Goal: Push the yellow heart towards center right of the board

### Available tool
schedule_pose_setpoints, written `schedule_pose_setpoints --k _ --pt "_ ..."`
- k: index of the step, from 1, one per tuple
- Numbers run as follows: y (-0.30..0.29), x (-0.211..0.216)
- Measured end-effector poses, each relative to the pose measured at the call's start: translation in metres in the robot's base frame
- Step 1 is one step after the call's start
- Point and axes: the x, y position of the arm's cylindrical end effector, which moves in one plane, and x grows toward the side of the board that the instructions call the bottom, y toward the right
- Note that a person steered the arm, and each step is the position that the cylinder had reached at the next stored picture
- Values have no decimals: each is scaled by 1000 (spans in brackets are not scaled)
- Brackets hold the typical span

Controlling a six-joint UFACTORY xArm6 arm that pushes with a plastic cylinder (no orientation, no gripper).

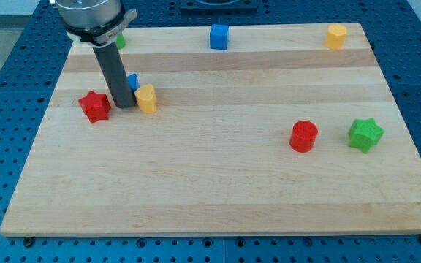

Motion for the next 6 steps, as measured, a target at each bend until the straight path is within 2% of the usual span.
schedule_pose_setpoints --k 3,6 --pt "86 -3" --pt "184 -25"
